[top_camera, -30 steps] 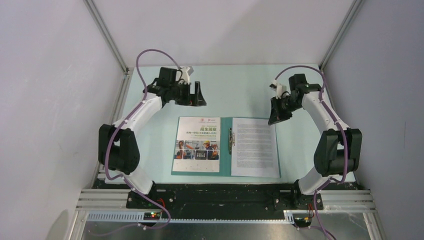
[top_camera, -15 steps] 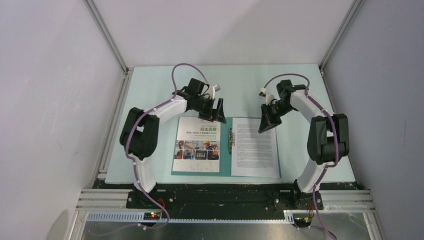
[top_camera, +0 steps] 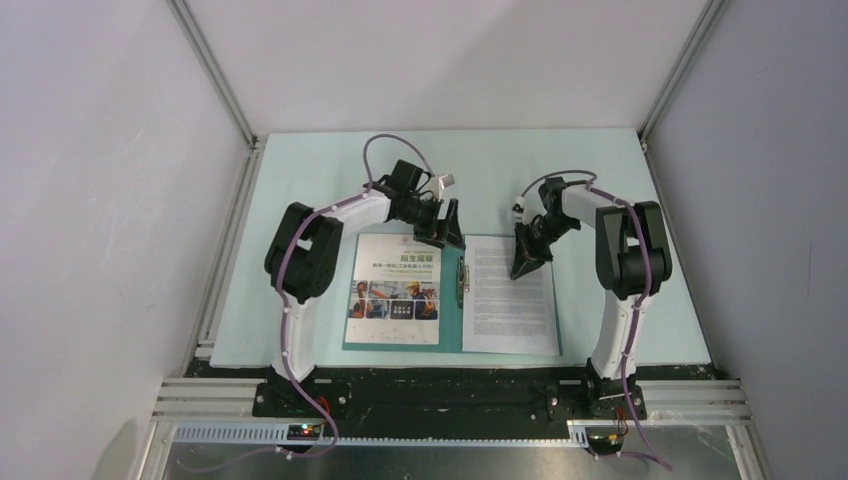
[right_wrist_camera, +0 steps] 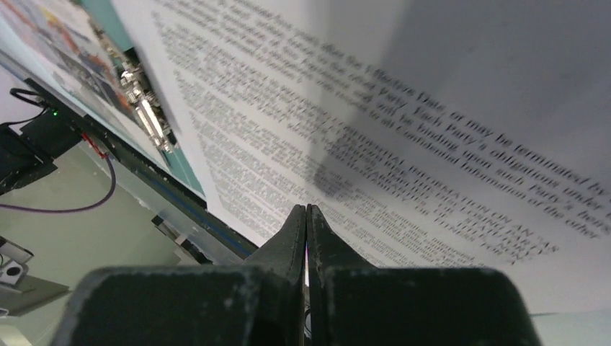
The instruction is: Put the files into the folder
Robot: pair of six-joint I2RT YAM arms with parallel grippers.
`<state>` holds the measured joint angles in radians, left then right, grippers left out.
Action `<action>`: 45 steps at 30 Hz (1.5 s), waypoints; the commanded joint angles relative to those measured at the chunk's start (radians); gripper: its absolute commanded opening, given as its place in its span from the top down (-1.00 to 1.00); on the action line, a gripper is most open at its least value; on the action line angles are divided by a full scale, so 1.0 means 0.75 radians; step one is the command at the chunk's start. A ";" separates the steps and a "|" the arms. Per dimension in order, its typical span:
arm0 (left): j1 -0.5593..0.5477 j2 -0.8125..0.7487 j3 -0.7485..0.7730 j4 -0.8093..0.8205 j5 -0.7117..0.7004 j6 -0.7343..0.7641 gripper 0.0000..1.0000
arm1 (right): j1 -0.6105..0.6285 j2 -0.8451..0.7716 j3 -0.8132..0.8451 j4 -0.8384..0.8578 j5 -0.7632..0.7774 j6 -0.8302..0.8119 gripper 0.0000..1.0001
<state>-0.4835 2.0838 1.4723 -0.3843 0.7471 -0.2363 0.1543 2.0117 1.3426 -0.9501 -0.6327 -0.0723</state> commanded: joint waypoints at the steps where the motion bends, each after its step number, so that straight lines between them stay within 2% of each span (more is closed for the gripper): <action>1: -0.021 0.068 0.096 0.047 0.059 -0.035 -0.80 | 0.001 0.062 0.023 0.036 0.045 0.090 1.00; 14: -0.056 0.148 0.170 0.067 0.164 -0.061 -0.74 | 0.017 0.151 0.022 0.045 0.028 0.223 1.00; 39: -0.078 0.023 0.043 0.066 0.328 -0.037 -0.62 | 0.023 0.143 0.034 0.066 0.051 0.229 1.00; 45: -0.102 -0.049 0.004 0.068 0.308 -0.011 -0.60 | 0.020 0.140 0.053 0.059 0.064 0.220 1.00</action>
<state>-0.5396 2.1548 1.4868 -0.3504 0.9474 -0.2695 0.1612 2.1017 1.3548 -0.9451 -0.6369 0.1043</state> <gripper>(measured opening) 0.802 0.009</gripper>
